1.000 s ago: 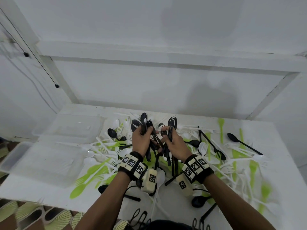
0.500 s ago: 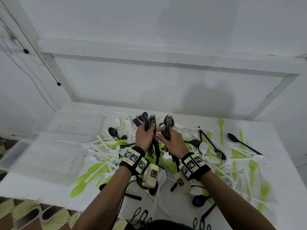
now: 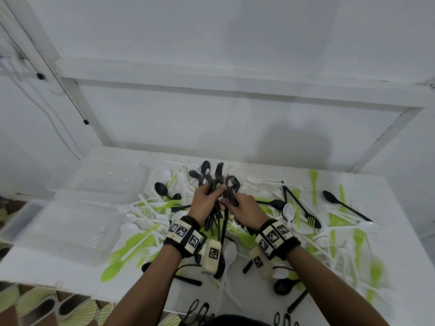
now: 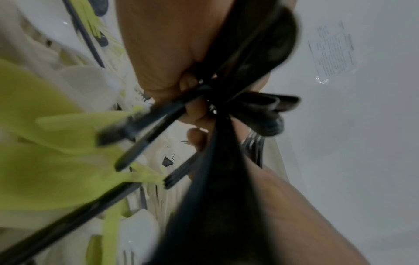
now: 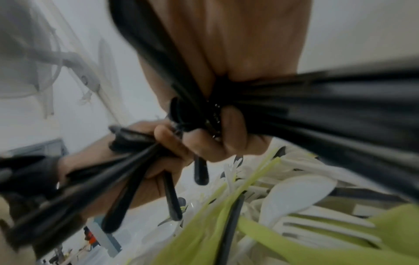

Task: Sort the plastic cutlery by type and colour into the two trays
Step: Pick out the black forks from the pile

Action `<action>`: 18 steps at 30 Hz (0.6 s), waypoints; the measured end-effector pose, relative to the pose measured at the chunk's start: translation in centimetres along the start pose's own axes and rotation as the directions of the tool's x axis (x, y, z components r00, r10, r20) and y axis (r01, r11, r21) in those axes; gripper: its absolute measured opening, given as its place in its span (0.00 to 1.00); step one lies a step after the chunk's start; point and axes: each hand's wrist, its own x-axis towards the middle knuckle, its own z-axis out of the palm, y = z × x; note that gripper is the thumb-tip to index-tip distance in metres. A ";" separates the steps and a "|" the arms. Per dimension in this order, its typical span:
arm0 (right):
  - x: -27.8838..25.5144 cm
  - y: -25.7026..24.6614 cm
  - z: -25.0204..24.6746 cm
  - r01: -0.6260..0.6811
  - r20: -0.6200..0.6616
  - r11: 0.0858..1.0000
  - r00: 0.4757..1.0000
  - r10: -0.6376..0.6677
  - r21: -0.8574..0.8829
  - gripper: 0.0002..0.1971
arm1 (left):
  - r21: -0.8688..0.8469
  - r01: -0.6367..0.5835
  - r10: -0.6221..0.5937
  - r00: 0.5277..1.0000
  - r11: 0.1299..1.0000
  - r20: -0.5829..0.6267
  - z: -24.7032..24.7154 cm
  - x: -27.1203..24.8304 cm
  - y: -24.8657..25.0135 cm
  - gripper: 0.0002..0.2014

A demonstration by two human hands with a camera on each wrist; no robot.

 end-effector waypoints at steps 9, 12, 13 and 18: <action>-0.2 -0.1 -0.6 0.017 0.031 0.993 0.999 -0.021 0.115 0.20 | -0.078 -0.035 0.024 0.990 0.996 -0.138 -0.7 0.1 0.5 0.13; -0.2 0.0 -0.8 0.062 -0.062 0.997 0.996 -0.059 0.041 0.18 | -0.029 -0.026 0.022 0.991 0.999 -0.129 -0.7 0.1 0.5 0.11; -0.2 -0.2 -0.9 0.073 -0.045 0.997 0.996 -0.072 0.028 0.16 | -0.013 -0.023 0.021 0.991 1.000 -0.134 -0.6 0.1 0.5 0.09; -0.1 -0.3 -2.0 0.119 0.135 0.992 0.983 -0.123 0.034 0.12 | 0.081 -0.055 0.065 0.990 0.995 -0.121 -0.3 0.3 0.2 0.12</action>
